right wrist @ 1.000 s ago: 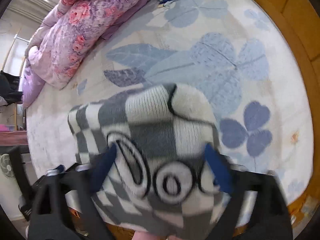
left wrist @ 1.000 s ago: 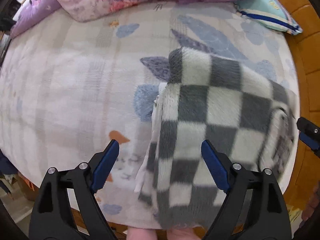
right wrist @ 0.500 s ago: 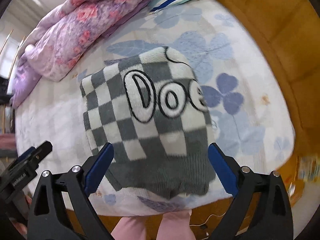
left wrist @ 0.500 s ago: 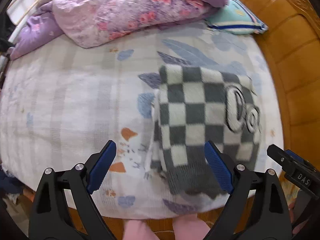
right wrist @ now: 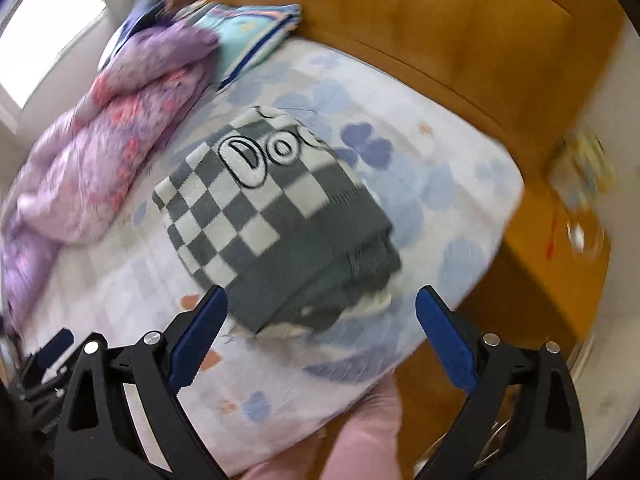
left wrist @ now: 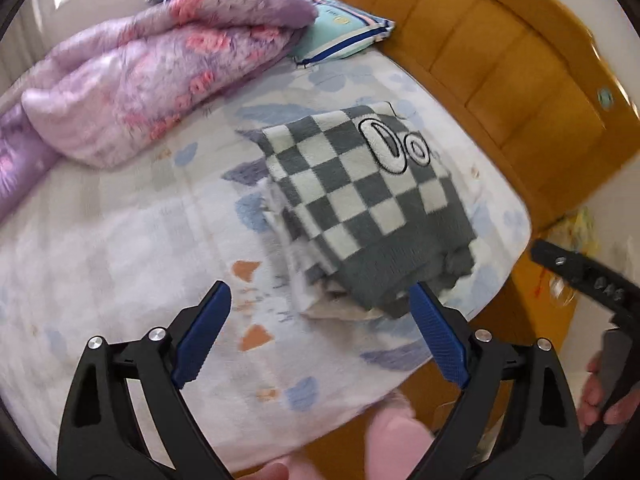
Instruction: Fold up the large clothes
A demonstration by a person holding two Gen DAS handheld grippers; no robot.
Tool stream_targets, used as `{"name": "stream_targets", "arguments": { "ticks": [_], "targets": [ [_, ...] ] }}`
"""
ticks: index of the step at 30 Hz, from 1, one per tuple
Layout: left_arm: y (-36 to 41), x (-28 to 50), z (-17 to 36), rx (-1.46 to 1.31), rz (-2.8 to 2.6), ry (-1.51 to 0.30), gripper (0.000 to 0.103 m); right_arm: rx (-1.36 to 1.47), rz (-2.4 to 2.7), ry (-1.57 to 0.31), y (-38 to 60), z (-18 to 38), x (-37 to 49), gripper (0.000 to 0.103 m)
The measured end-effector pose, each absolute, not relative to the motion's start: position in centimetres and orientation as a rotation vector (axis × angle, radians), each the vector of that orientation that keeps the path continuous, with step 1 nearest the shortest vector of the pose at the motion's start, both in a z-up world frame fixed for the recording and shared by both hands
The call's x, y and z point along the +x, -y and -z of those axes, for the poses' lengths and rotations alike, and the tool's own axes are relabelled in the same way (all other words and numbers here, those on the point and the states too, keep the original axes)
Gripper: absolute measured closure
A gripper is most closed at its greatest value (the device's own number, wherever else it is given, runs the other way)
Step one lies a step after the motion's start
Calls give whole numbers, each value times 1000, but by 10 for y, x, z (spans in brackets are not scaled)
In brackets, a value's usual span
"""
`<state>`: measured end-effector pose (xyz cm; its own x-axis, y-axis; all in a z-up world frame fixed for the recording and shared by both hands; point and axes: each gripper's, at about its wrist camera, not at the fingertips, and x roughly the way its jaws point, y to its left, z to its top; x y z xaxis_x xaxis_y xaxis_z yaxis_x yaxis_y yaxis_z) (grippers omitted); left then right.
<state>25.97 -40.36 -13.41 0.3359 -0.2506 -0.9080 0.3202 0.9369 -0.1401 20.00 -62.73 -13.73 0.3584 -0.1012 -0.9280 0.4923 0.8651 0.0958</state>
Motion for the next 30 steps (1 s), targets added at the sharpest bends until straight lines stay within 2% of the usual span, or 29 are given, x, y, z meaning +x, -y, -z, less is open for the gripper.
{"name": "stream_targets", "arguments": {
  "ticks": [6, 12, 23, 30],
  "targets": [
    [386, 218, 128, 119, 400, -1110, 12, 501, 355, -1088, 604, 128, 134, 11],
    [373, 181, 120, 98, 413, -1064, 12, 413, 342, -1001, 577, 107, 100, 12],
    [356, 100, 52, 68, 386, -867, 12, 243, 335, -804, 526, 53, 35, 11],
    [338, 56, 27, 33, 369, -806, 12, 207, 343, -744, 513, 36, -3, 11]
  ]
}}
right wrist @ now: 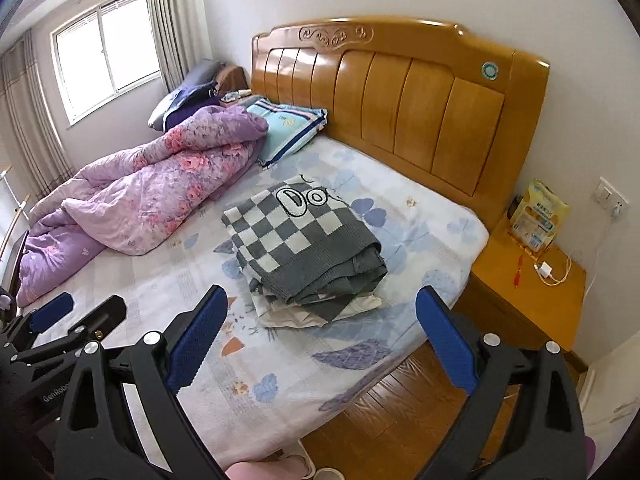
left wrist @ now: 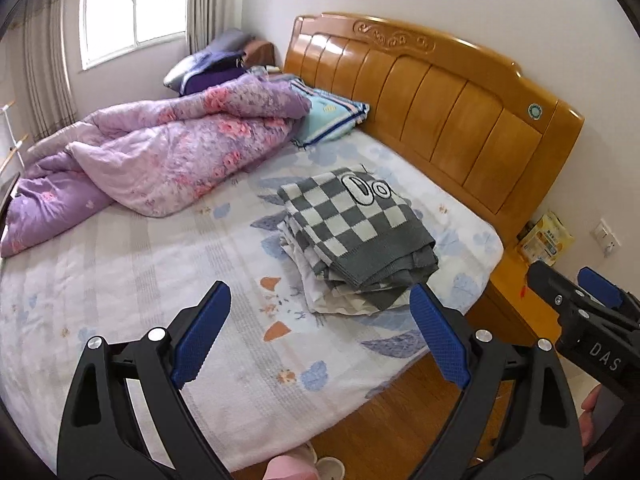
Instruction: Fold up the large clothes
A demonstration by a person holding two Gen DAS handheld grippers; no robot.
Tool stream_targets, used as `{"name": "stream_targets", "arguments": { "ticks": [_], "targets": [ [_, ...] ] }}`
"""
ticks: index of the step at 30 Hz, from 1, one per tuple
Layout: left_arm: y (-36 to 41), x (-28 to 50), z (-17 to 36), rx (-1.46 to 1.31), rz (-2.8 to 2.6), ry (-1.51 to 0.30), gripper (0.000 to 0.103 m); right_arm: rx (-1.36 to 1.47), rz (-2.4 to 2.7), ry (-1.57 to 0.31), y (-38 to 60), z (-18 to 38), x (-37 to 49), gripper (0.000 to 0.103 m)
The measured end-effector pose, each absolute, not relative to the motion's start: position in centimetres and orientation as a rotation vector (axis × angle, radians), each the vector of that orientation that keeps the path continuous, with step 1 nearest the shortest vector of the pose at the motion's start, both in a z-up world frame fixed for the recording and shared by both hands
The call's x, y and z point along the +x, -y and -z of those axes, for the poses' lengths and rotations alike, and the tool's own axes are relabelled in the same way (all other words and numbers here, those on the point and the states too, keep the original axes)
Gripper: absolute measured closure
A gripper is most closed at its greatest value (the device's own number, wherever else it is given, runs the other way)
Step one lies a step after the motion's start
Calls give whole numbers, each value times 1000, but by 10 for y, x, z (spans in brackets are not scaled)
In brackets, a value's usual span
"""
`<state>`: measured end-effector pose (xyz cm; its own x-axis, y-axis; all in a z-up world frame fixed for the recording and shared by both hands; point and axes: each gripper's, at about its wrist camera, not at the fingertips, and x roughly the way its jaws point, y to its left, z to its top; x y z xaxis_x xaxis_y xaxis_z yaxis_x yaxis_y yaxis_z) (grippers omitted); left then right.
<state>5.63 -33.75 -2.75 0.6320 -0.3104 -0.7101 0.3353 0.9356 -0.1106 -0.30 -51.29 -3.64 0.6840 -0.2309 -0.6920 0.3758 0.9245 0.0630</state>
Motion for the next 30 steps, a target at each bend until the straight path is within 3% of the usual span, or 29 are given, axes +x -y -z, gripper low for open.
{"name": "stream_targets", "arguments": {
  "ticks": [30],
  "targets": [
    [313, 11, -1, 48, 360, -719, 12, 136, 295, -678, 473, 16, -42, 11]
  ]
}}
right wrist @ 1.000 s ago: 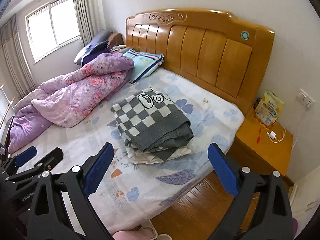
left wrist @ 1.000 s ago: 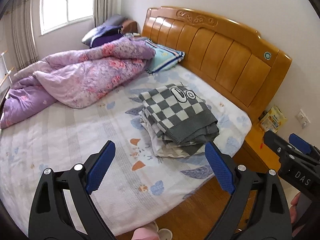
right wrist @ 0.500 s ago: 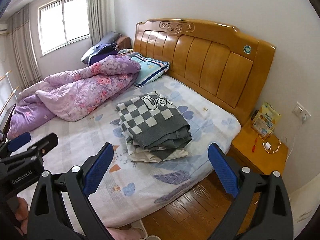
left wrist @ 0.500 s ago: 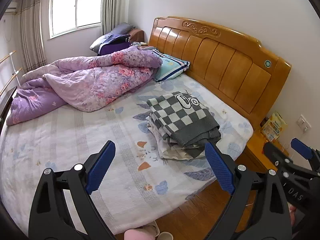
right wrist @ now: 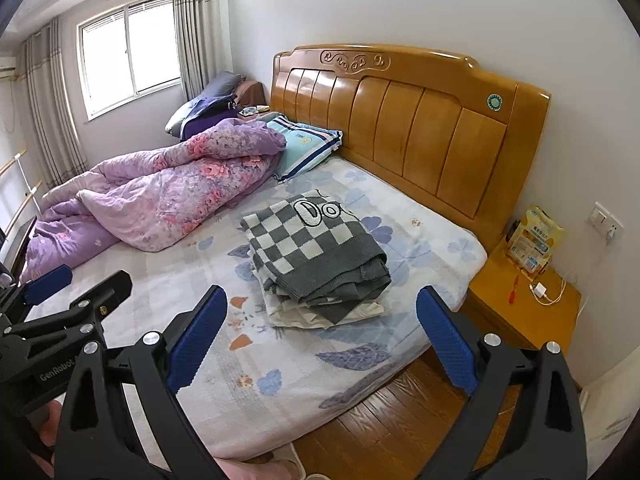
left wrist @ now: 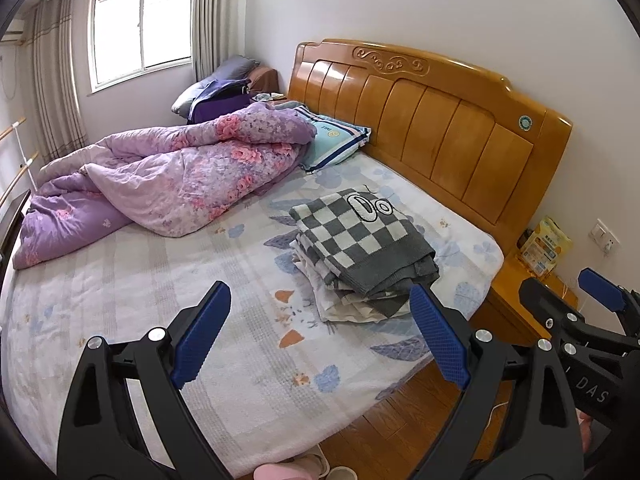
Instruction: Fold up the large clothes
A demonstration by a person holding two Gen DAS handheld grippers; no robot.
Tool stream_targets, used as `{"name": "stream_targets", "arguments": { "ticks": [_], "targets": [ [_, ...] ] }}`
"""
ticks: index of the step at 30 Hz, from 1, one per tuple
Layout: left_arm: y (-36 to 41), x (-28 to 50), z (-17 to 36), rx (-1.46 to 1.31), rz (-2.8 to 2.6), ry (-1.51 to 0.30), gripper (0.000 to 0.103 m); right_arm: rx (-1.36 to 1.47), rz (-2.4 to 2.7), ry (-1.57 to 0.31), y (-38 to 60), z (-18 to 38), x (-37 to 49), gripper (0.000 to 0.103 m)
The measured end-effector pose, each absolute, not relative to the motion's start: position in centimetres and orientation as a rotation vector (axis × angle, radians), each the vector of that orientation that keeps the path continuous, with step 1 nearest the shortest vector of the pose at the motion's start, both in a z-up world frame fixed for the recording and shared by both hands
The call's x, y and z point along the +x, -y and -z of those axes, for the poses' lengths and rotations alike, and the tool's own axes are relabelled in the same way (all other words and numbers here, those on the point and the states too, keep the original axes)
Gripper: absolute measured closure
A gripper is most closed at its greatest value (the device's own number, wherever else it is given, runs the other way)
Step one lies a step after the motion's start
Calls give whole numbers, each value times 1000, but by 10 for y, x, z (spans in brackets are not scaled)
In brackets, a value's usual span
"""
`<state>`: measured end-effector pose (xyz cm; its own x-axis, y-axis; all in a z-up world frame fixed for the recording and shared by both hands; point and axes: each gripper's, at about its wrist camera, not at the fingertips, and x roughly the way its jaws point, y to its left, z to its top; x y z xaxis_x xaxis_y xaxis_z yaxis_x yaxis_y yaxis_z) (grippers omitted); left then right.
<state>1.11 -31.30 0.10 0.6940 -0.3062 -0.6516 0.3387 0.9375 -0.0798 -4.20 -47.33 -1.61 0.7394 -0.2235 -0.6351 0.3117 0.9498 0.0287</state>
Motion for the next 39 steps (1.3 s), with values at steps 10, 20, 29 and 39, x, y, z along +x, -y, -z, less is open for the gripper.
{"name": "stream_targets", "arguments": {
  "ticks": [10, 20, 29, 39],
  "targets": [
    [305, 14, 2, 33, 355, -737, 12, 125, 302, -692, 462, 17, -37, 11],
    [300, 14, 8, 37, 350, -753, 12, 105, 317, -715, 455, 22, -36, 11],
    [299, 10, 14, 33, 352, -762, 12, 140, 299, -731, 457, 26, -39, 11],
    [295, 5, 13, 39, 337, -749, 12, 115, 304, -728, 458, 25, -42, 11]
  ]
}}
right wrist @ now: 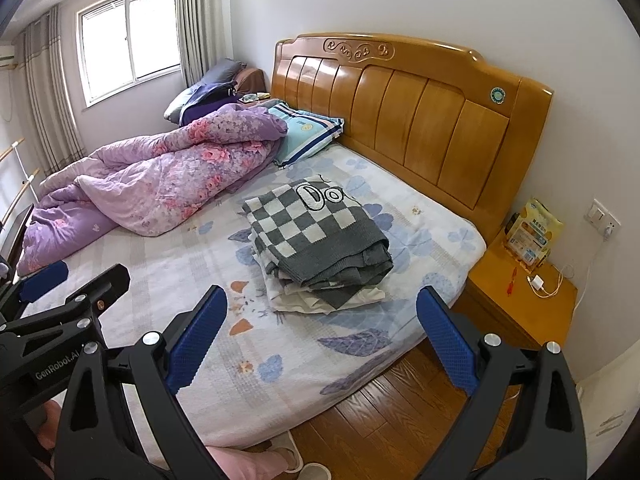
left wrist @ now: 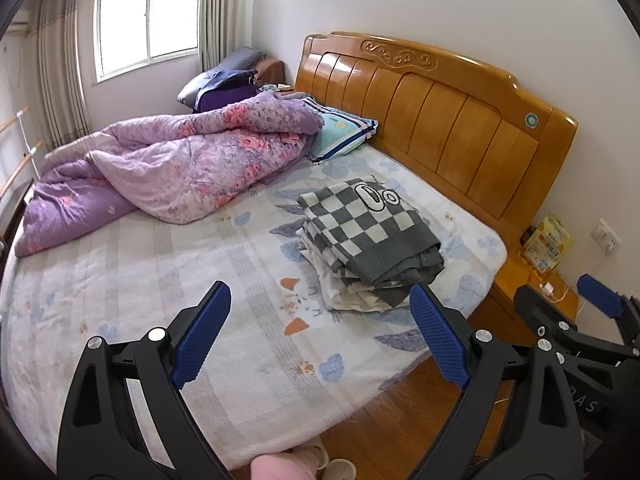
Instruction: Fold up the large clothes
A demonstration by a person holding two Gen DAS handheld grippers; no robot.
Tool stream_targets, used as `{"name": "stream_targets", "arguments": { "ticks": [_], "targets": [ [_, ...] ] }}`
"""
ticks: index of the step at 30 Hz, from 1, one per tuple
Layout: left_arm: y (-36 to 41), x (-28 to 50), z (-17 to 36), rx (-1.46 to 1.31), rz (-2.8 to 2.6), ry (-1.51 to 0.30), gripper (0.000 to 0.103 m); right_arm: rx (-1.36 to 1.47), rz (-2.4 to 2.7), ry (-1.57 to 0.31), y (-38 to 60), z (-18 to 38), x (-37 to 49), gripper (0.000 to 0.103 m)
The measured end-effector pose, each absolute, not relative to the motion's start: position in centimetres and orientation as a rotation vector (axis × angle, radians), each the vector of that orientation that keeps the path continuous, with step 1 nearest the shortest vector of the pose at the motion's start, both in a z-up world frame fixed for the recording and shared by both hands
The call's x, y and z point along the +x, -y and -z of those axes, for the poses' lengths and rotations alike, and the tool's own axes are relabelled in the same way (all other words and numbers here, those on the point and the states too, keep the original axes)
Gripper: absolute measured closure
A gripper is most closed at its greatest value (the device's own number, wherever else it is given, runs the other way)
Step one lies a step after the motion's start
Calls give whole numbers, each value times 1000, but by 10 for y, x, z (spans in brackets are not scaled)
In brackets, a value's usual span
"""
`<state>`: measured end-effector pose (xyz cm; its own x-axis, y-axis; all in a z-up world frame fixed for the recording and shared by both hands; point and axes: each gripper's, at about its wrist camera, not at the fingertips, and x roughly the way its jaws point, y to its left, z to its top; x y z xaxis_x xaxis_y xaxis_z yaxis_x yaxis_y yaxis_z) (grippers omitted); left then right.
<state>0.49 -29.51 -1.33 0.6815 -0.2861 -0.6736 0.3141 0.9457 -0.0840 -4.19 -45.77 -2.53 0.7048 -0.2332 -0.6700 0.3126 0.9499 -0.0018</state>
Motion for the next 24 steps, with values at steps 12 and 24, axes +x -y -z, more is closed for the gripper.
{"name": "stream_targets", "arguments": {
  "ticks": [12, 24],
  "targets": [
    [297, 1, 11, 56, 338, -757, 12, 122, 299, -725, 458, 26, -42, 11],
    [292, -2, 15, 61, 340, -771, 12, 114, 313, -733, 454, 27, -43, 11]
  ]
}}
